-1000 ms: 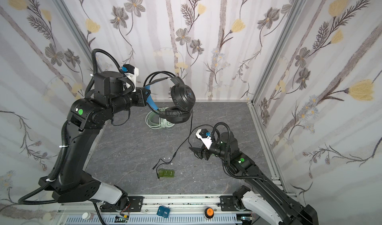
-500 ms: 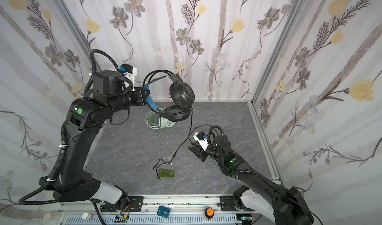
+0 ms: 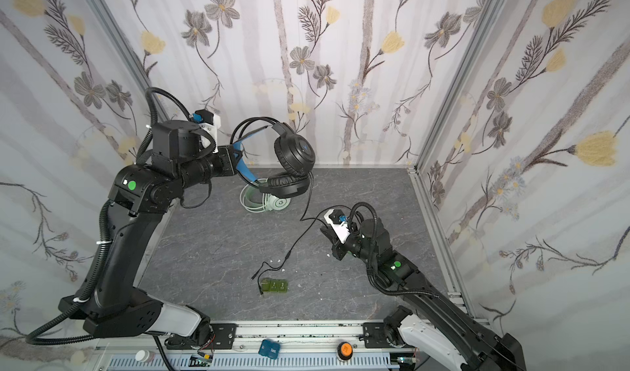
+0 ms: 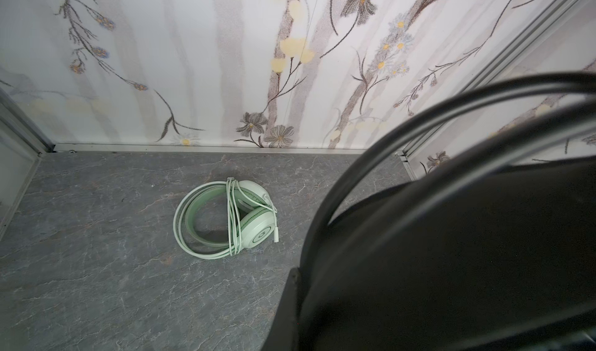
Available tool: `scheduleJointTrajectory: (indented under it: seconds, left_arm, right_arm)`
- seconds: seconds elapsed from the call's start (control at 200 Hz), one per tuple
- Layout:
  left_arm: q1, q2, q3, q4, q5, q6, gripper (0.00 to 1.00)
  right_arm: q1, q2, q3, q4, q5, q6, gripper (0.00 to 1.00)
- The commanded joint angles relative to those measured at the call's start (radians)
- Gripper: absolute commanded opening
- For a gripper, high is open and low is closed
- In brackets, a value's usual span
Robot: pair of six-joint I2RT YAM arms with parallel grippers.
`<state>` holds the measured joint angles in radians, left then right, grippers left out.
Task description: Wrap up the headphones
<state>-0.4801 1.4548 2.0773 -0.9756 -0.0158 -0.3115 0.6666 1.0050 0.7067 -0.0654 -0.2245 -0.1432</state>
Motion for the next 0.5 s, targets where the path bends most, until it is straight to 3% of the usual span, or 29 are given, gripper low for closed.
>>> scheduleJointTrajectory:
  seconds: [0.0, 0.23, 0.495]
  left_arm:
    - [0.014, -0.018, -0.056, 0.100, -0.025, -0.019, 0.00]
    - [0.019, -0.029, -0.162, 0.130, -0.039, 0.040, 0.00]
    - [0.006, -0.103, -0.360, 0.188, 0.006, 0.150, 0.00]
  right_arm:
    - [0.048, -0.017, 0.135, -0.259, 0.225, -0.154, 0.00]
    - [0.193, 0.076, 0.495, -0.541, 0.444, -0.336, 0.00]
    - [0.293, 0.290, 0.813, -0.630, 0.613, -0.438, 0.00]
